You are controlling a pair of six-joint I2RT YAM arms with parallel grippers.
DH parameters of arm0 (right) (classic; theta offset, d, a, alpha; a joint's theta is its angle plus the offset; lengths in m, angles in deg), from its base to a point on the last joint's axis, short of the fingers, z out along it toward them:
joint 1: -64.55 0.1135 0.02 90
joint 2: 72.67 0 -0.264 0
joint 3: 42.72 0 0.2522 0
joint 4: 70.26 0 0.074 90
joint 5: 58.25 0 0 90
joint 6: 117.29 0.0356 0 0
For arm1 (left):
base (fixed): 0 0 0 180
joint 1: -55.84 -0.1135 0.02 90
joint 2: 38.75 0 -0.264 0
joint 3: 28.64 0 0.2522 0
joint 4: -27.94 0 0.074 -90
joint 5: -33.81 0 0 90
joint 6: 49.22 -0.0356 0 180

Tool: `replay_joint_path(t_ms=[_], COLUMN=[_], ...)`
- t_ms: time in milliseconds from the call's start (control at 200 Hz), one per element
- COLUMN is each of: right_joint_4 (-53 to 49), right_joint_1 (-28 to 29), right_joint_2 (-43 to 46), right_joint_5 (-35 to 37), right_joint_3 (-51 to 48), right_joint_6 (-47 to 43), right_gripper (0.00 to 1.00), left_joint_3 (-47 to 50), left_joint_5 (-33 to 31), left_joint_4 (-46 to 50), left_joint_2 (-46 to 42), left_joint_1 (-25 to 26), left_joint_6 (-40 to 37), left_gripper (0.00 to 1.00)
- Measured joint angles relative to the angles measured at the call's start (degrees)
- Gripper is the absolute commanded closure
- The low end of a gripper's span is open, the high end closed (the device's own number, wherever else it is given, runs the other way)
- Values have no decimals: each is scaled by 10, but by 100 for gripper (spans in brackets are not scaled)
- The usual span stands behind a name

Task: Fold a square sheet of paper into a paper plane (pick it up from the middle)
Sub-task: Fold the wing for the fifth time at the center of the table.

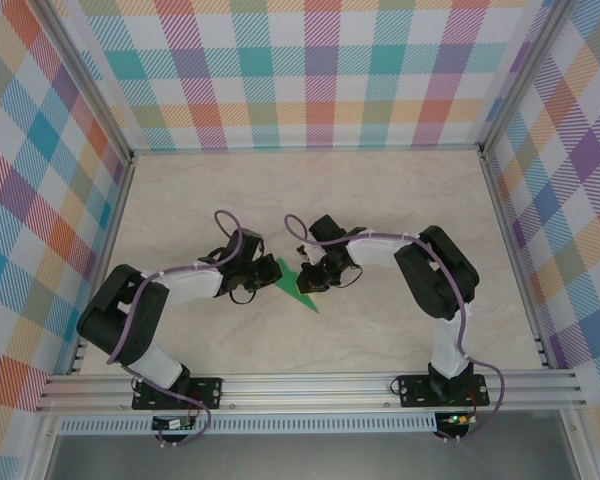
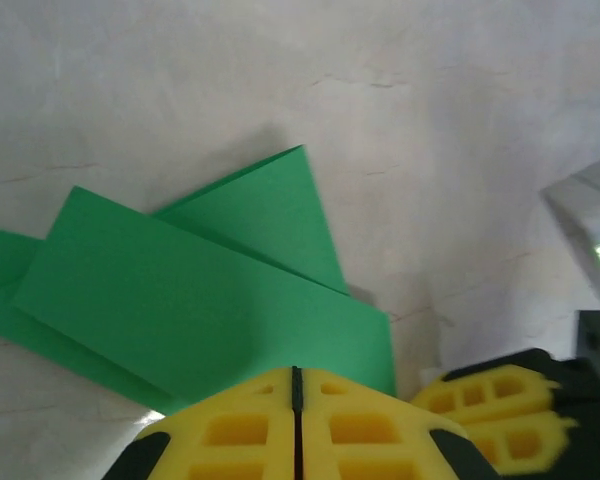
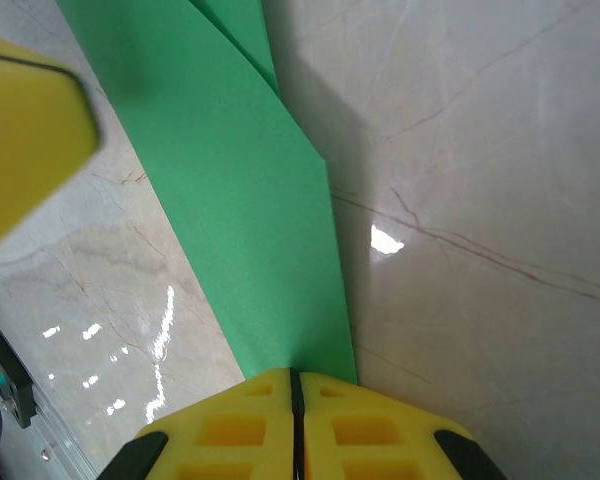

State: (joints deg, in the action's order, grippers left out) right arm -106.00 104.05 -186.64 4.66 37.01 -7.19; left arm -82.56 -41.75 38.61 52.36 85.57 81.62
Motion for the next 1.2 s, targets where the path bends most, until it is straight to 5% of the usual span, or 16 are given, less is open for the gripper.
replay_joint_path(t_ms=[355, 775, 1200], right_joint_4=[0, -2, 11], right_joint_1=[0, 0, -20], right_joint_2=[-2, 3, 128], right_joint_5=[-4, -8, 43], right_joint_3=[0, 10, 3], right_joint_6=[0, 2, 63], right_gripper=[91, 88, 38], left_joint_3=[-12, 9, -42], left_joint_5=[-17, -33, -81], left_joint_4=[0, 12, 172], left_joint_2=[33, 4, -122], left_joint_1=[-12, -103, -90], left_joint_6=[0, -25, -22], left_gripper=[94, 91, 49])
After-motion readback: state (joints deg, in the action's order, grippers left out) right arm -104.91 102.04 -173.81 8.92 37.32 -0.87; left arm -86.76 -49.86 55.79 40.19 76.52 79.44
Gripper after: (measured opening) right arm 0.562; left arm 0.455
